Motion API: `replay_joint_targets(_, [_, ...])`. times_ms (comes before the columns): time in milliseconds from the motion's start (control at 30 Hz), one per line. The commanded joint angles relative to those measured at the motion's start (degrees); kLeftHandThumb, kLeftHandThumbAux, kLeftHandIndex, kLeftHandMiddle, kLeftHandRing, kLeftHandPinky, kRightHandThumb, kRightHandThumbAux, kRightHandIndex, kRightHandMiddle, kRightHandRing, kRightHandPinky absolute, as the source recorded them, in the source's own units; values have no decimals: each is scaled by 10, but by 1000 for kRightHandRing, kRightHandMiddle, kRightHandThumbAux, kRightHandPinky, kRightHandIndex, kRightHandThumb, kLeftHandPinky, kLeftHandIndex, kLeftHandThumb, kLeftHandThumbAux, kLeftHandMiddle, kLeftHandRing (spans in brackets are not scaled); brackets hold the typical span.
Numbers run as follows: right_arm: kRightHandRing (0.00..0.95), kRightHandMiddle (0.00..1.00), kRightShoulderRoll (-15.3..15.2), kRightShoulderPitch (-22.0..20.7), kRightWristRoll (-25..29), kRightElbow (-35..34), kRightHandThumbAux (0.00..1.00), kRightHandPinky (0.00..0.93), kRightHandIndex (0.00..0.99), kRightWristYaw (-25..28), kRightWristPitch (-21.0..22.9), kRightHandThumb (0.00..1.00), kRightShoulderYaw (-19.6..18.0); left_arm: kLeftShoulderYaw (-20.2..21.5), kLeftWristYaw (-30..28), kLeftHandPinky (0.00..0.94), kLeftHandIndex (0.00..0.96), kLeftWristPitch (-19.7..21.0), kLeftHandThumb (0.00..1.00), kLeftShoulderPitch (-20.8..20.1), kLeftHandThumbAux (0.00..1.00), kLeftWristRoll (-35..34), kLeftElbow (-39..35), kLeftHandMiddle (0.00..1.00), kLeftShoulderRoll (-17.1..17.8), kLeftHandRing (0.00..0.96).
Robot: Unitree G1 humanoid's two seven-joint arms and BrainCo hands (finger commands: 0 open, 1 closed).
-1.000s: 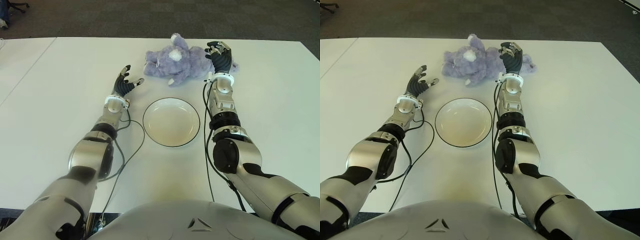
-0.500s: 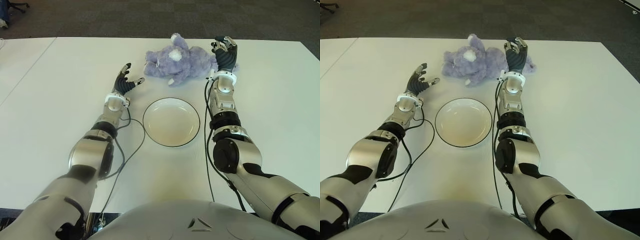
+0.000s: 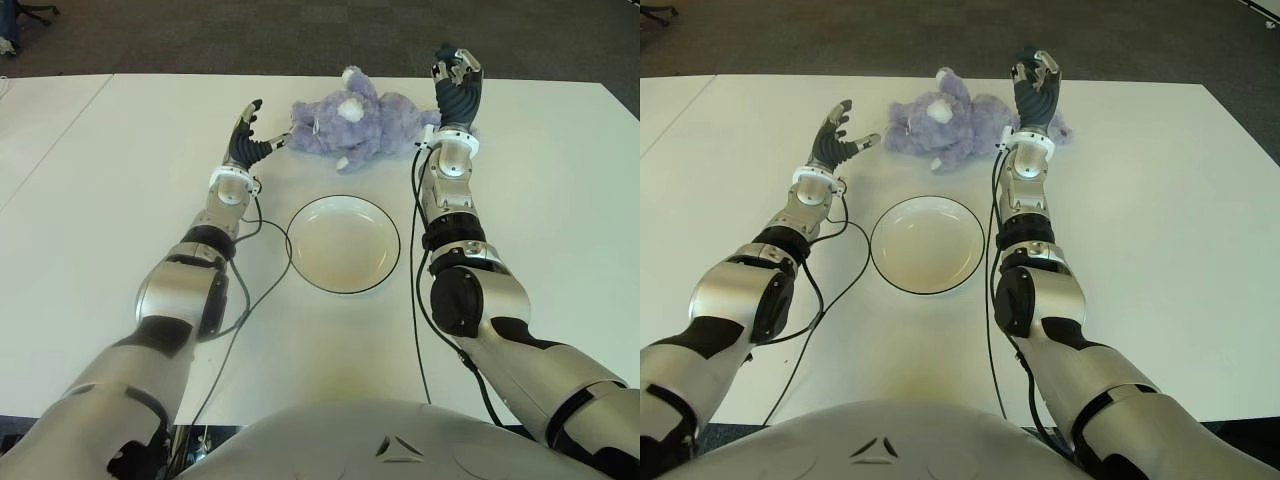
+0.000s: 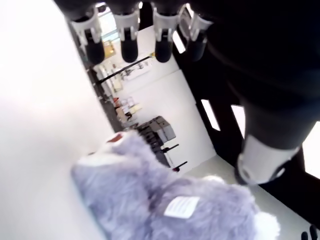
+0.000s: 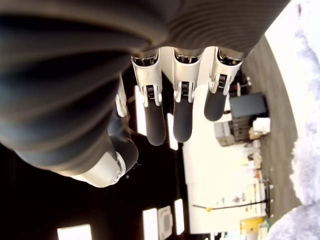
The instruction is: Put the doll into the plate.
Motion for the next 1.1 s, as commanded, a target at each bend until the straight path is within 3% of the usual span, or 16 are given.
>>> replay_joint_targets(33, [170,209,-75,-22,-16,75,734,162,406,-37,-105,690,38,-37,38,0,0,-21,100,-52,662,54,5,0,23,0])
replay_joint_targets(233, [131,164,-121,-32,-36,121,738,132,398,-18,-85,682,95,-56,43,0,0,-39,105,-69,646,77,5,0,34,0])
replay_joint_targets(367, [101,147,-154,-39,-56,145,740,65,396,-2,-67,674,139,-64,34,0,0,-54,108,-73,630,85,2,0,42,0])
replay_joint_targets(533, [71,123,-204,-48,-106,169,742,31,395,24,-46,664,211,-72,16,0,0,-60,113,-81,627,87,5,0,48,0])
replay_joint_targets(833, [37,80,-262,-67,-201,194,740,22,395,2,-35,660,330,-88,-2,0,0,-47,85,-96,584,105,6,0,60,0])
replay_joint_targets(867, [24,64,-270,-70,-221,198,719,14,211,-6,-29,265,351,-92,-4,0,0,-44,77,-99,579,108,6,0,62,0])
replay_joint_targets(900, [15,50,-275,-72,-232,200,702,9,157,-11,-25,140,364,-94,-5,0,0,-42,72,-101,569,109,6,0,63,0])
replay_joint_targets(1100, [0,24,-295,-79,-275,212,672,8,133,-29,-14,88,419,-114,-8,0,0,-28,72,-112,553,129,6,0,67,0])
